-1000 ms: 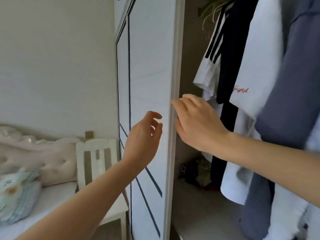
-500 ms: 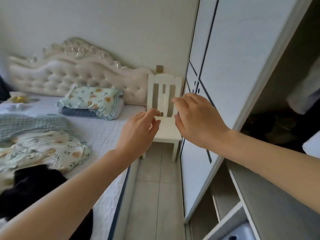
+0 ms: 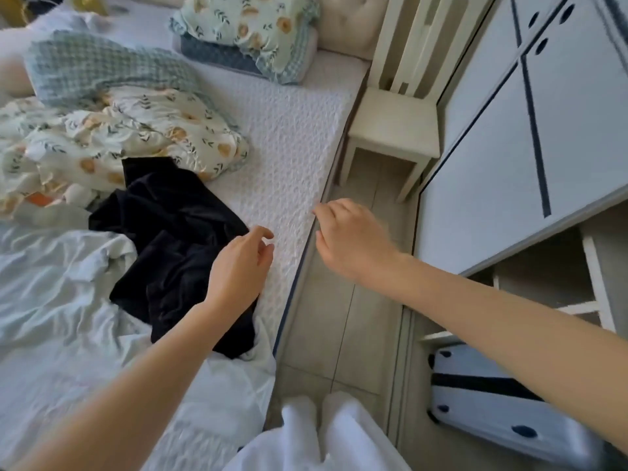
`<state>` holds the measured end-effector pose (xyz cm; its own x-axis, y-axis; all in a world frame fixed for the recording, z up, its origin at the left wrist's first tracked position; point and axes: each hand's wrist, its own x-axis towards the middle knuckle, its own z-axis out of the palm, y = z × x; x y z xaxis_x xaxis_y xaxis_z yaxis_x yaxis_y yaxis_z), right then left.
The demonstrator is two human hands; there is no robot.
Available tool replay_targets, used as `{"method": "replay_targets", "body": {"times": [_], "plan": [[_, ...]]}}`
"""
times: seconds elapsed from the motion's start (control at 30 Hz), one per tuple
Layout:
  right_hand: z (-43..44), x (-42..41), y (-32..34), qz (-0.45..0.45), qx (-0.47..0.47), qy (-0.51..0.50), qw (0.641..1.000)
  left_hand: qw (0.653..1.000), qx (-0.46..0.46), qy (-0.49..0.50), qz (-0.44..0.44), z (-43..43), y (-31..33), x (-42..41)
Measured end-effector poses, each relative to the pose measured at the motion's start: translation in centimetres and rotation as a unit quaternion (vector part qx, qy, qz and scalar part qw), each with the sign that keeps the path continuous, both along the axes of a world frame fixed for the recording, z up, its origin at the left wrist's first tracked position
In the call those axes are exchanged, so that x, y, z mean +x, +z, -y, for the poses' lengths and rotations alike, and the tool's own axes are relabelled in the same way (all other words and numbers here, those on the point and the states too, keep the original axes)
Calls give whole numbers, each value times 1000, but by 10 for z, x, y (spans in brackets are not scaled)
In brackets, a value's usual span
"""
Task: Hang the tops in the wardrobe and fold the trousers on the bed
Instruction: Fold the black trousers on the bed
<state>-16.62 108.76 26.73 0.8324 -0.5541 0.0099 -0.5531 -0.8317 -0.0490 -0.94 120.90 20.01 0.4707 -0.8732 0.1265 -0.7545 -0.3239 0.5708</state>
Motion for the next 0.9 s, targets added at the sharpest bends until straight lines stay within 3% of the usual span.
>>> {"method": "replay_targets", "body": {"times": [0.17, 0.33, 0.47, 0.67, 0.9], "plan": [[-31, 49, -86, -44, 103, -12, 994, 988, 127, 67, -54, -58, -78, 47], [-53, 90, -159, -118, 151, -6, 981, 955, 232, 142, -122, -98, -148, 91], [-62, 129, -208, -145, 183, 13, 972, 926, 233, 224, -195, -109, -195, 137], [-76, 180, -272, -162, 249, 30, 954, 896, 228, 317, -210, -118, -252, 199], [-98, 210, -324, -195, 334, 46, 921, 780, 157, 446, -411, -128, -304, 239]]}}
